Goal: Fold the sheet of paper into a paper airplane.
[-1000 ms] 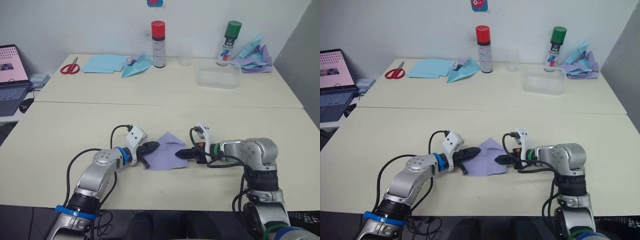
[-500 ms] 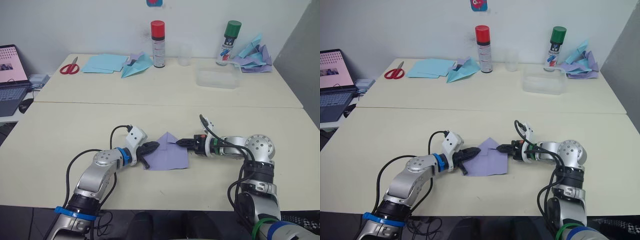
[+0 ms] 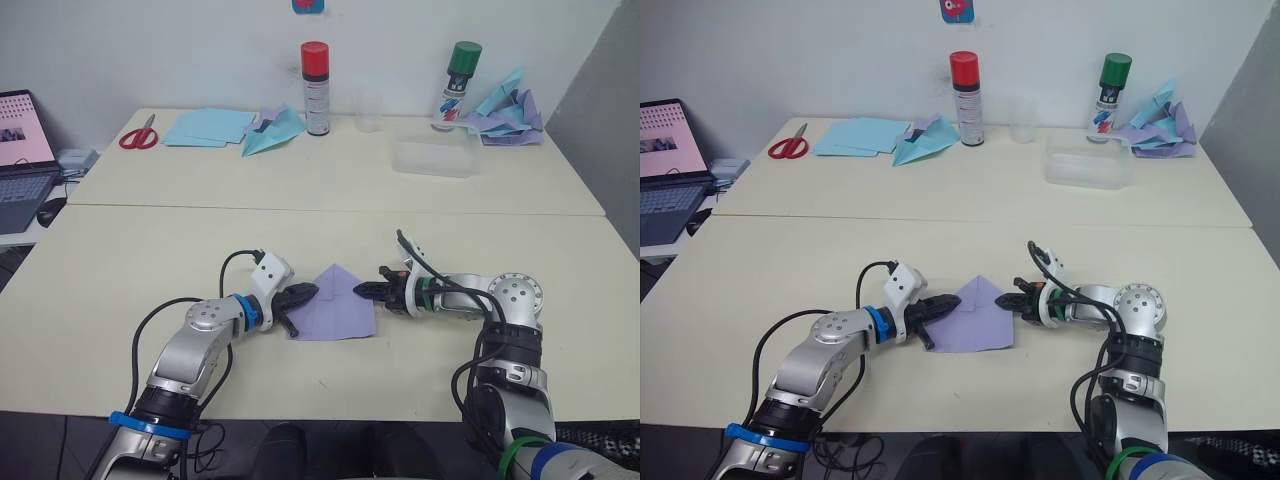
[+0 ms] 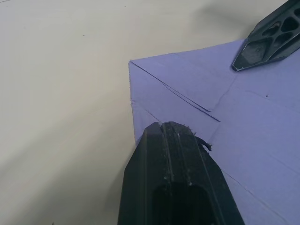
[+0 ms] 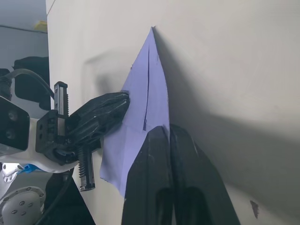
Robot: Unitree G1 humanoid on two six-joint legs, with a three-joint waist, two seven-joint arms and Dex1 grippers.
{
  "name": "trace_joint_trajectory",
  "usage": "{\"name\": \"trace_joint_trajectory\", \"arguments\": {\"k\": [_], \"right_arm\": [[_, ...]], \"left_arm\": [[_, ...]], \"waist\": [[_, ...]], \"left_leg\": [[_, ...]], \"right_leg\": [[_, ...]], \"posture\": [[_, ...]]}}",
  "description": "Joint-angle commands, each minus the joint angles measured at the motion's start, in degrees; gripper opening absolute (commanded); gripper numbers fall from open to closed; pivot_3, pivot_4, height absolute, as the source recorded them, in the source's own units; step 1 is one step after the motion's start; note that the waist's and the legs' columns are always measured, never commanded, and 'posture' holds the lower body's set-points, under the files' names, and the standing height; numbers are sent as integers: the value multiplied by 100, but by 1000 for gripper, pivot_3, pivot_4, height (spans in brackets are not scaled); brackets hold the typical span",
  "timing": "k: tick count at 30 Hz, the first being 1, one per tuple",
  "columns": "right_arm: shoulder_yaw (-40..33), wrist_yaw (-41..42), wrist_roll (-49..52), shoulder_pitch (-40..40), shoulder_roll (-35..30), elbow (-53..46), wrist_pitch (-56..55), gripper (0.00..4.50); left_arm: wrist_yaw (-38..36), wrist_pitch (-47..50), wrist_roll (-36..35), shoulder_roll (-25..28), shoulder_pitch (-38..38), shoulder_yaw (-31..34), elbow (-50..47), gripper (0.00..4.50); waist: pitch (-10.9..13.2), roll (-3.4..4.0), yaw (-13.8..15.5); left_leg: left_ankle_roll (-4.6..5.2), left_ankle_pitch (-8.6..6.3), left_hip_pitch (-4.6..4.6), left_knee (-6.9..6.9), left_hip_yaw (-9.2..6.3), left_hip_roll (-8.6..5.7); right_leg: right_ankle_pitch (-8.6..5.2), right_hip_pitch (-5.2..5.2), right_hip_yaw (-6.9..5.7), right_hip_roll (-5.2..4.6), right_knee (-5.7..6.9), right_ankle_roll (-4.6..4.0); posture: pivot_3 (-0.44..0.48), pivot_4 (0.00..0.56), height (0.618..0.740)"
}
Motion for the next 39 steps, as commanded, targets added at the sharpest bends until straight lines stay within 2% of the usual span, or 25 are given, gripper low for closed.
{"name": "trace_joint_trajectory", "arguments": {"k": [1,7,12,22,25,30,39], "right_arm": [[23,-20,328,-83,-53,-141,44,32],[178,-33,652,-132,-28,-288,44,32],[188,-112,722,-208,243,-352,44,32],[402,-27,76,-259,661,-249,-153,32],[457,100,-26,-254,720,-276,-179,610],[329,217,-110,-312,792,-295,-251,2424],[-253,117,46,-499,1176,-263,-170,2424]], "left_arm": [[58,118,205,65,72,-45,256,0],[27,100,207,58,25,-58,294,0],[10,118,206,20,-38,-107,296,0],[-40,122,196,17,-70,-162,291,0],[-23,126,205,31,-33,-145,258,0],[-19,127,208,67,45,-118,208,0],[-1,138,215,56,20,-117,221,0]], "waist": [[0,0,0],[0,0,-1],[0,1,0],[0,1,9],[0,1,9],[0,1,7],[1,2,5]], "left_leg": [[0,0,0,0,0,0],[0,0,0,0,1,0],[0,0,-1,0,1,0],[0,0,-3,1,-1,-2],[0,0,-3,1,-1,-2],[0,0,-3,0,-2,0],[0,0,-4,-1,-2,2]], "right_leg": [[0,0,0,0,0,0],[0,0,-1,1,0,0],[0,0,-1,0,0,0],[0,0,-3,0,-1,1],[0,0,-3,0,-1,0],[0,-1,-3,-1,-1,0],[0,-2,-4,-1,-2,0]], "posture": [[0,150,740],[0,150,740],[0,150,740],[0,150,740],[0,150,740],[0,150,740],[0,150,740]]}}
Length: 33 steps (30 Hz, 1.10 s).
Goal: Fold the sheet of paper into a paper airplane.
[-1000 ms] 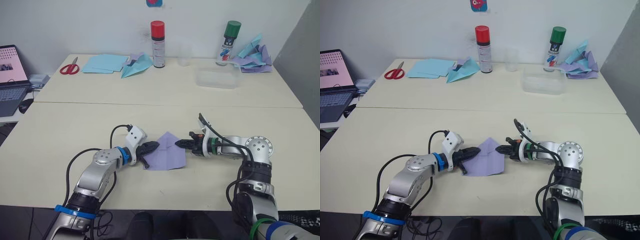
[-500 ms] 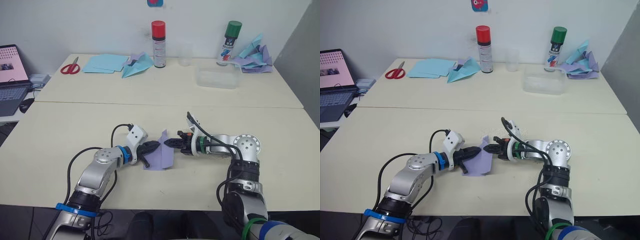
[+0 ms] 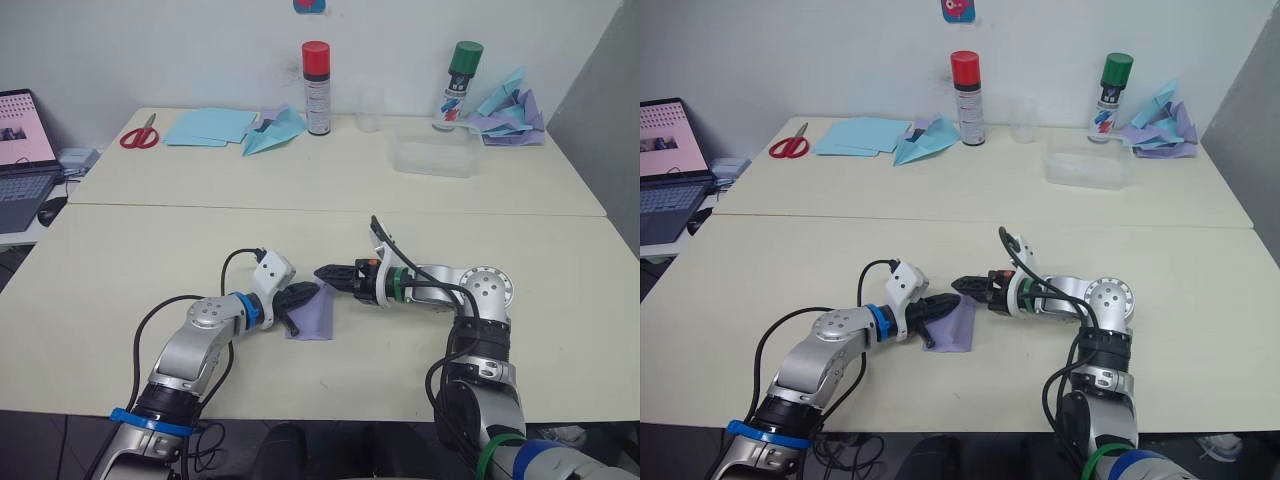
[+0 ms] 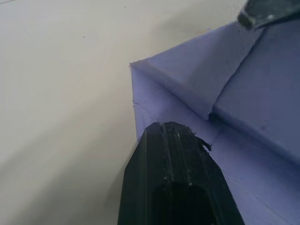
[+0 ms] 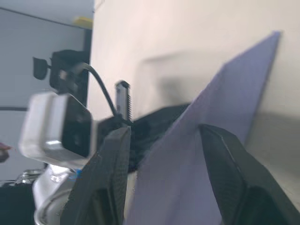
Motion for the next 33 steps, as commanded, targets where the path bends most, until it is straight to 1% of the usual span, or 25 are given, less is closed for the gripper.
{"name": "trace_joint_trajectory", "arguments": {"k": [1,10,18,20,21,25,26,33], "right_arm": [[-305,-23,167,-183,250,-73,52,2424],[-618,-188,183,-245,454,-21,51,2424],[-695,-283,291,-242,570,53,74,2424],[-704,-300,299,-244,593,63,60,2061],[-716,-310,307,-246,607,67,51,1804],[-718,-324,351,-244,611,75,37,285],[-713,-329,361,-243,601,79,36,37],[-693,-411,460,-216,556,103,55,37]], "left_arm": [[20,132,184,60,98,-74,195,0],[21,138,182,83,123,-62,174,0],[41,136,187,102,149,-42,157,0],[47,140,187,104,158,-40,146,0],[49,142,188,105,161,-40,142,0],[51,147,187,108,172,-42,133,0],[50,146,189,109,174,-44,133,0],[44,142,194,109,179,-52,127,0]], "waist": [[0,0,0],[0,0,-4],[1,1,-7],[1,1,-8],[1,1,-8],[1,1,-9],[1,1,-10],[1,2,-12]], "left_leg": [[0,0,0,0,0,0],[0,0,0,-1,1,1],[0,0,0,-1,1,1],[0,0,0,-1,1,1],[0,0,0,-1,1,1],[0,0,0,-2,1,1],[0,0,0,-2,2,1],[0,0,0,-3,1,2]], "right_leg": [[0,0,1,0,0,0],[0,0,1,0,0,0],[0,-1,1,0,-1,0],[0,-1,1,-1,-1,0],[0,-1,2,0,-1,0],[0,-1,2,0,-1,0],[0,-1,2,0,-1,0],[0,-2,2,0,-1,0]], "posture": [[0,150,740],[0,150,740],[0,150,740],[0,150,740],[0,150,740],[0,150,740],[0,150,740],[0,150,740]]}}
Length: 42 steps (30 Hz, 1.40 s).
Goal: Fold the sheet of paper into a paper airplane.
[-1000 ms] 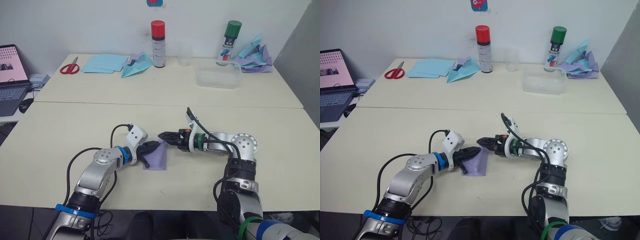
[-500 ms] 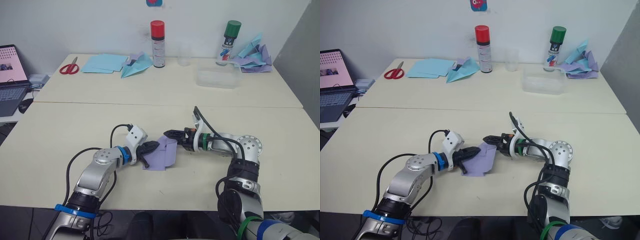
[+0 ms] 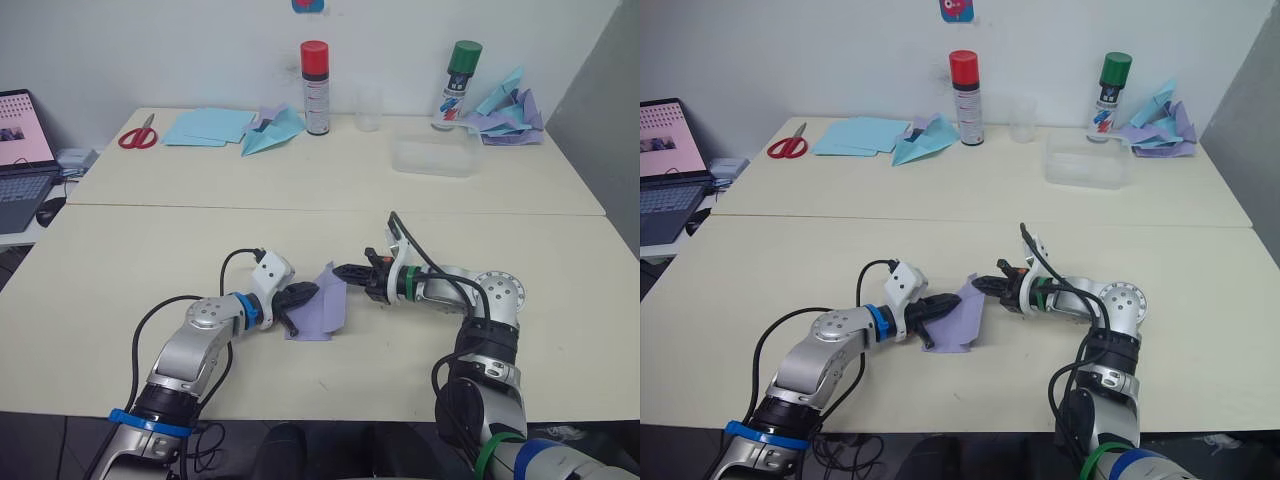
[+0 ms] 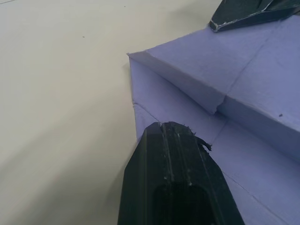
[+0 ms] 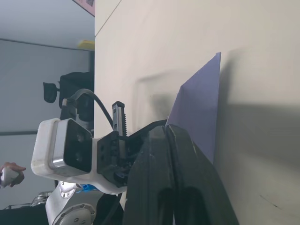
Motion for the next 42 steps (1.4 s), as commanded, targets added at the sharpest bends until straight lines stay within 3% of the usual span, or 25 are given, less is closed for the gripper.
{"name": "trace_joint_trajectory", "arguments": {"k": [1,11,14,16,23,34,42], "right_arm": [[-52,-31,189,-199,543,-34,-3,37],[244,-16,82,-110,555,77,-235,37],[276,-7,156,-99,554,118,-273,585],[193,-91,237,-122,590,164,-317,1283],[-79,-399,870,-233,737,309,-463,1283],[355,-915,1355,69,777,490,-873,1283],[558,-825,1664,-50,306,452,-1066,1283]], "left_arm": [[38,139,193,81,147,-63,167,0],[47,140,196,83,150,-58,161,0],[53,149,197,89,166,-54,143,0],[59,152,201,99,178,-49,133,0],[68,156,219,95,205,-43,109,0],[40,141,242,82,185,-48,110,0],[50,156,238,100,255,-27,45,0]], "waist": [[0,0,0],[0,0,-2],[0,0,-4],[0,0,-6],[0,0,-26],[0,1,-36],[1,1,-45]], "left_leg": [[0,0,0,0,0,0],[0,0,0,0,0,0],[0,0,0,0,0,0],[0,0,0,0,0,0],[0,0,0,-1,0,1],[0,0,0,-2,1,1],[0,0,-1,-2,-1,2]], "right_leg": [[0,0,0,0,0,0],[0,0,0,0,0,0],[0,0,0,0,0,0],[0,0,1,0,-1,0],[0,0,1,0,-2,0],[0,0,1,0,-2,0],[0,0,2,0,-4,0]], "posture": [[0,150,740],[0,150,740],[0,150,740],[0,150,740],[0,150,740],[0,150,740],[0,150,740]]}}
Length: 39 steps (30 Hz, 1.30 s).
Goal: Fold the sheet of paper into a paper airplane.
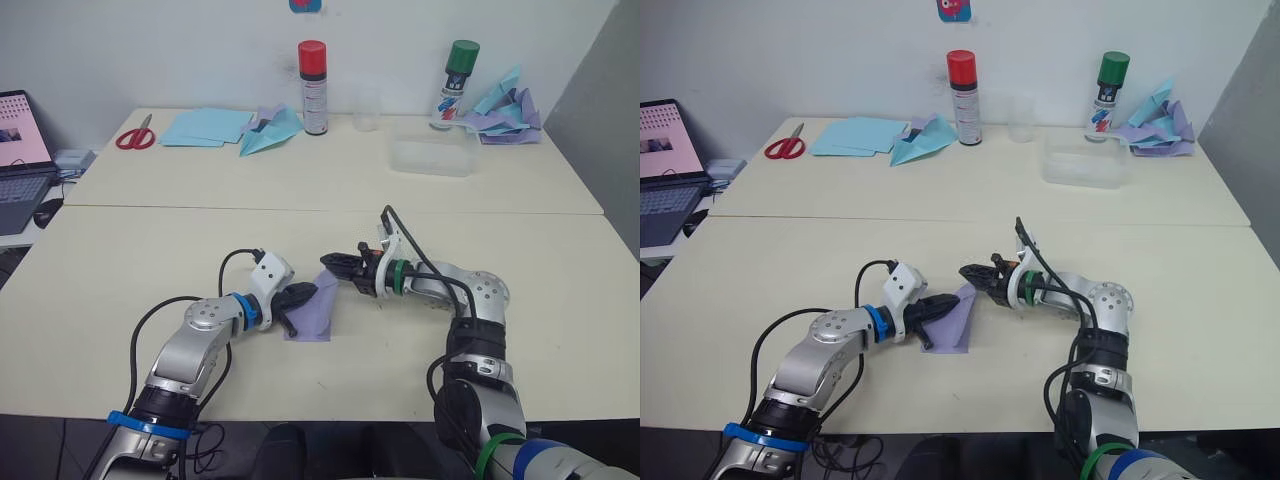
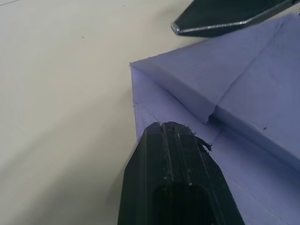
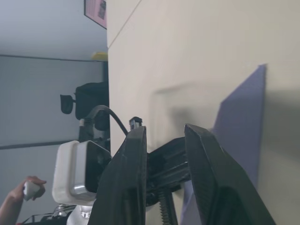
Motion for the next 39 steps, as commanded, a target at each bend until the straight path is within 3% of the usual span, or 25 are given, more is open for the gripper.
{"name": "trace_joint_trajectory", "arguments": {"k": [1,11,14,16,24,30,39], "right_arm": [[151,189,262,-71,180,-235,-52,1283],[853,1384,-297,55,-1204,-812,-100,1283],[1089,1765,-604,202,-1490,-869,-274,732],[1354,2086,-953,348,-1731,-961,-474,40],[2537,3361,-2088,954,-2493,-1433,-1161,13],[2717,3733,-1933,1186,-2427,-1877,-779,13],[2304,3456,-1946,1019,-1671,-1752,-664,13]], "left_arm": [[39,158,165,83,184,-61,141,0],[33,151,174,56,175,-64,158,0],[22,147,177,60,168,-63,167,0],[12,148,177,67,169,-58,166,0],[-4,170,170,86,181,-46,142,0],[-3,182,168,93,169,-42,145,0],[-6,191,161,86,141,-47,154,0]], "waist": [[0,0,-10],[1,1,-24],[1,2,-25],[2,3,-25],[3,4,-24],[3,4,-21],[2,4,-14]], "left_leg": [[0,0,0,0,0,0],[0,0,-2,0,1,-5],[0,0,-1,0,3,-2],[0,0,-1,-1,3,0],[0,0,0,0,2,-3],[0,0,0,0,-4,0],[0,0,0,1,-14,-2]], "right_leg": [[0,0,0,0,0,0],[0,-1,4,0,-3,1],[0,-1,2,0,-3,1],[0,-1,-1,0,-1,1],[-1,-1,5,0,-3,1],[-1,-1,0,0,-1,1],[0,0,1,0,0,1]], "posture": [[0,150,740],[0,150,740],[0,150,740],[0,150,740],[0,150,740],[0,150,740],[0,150,740]]}}
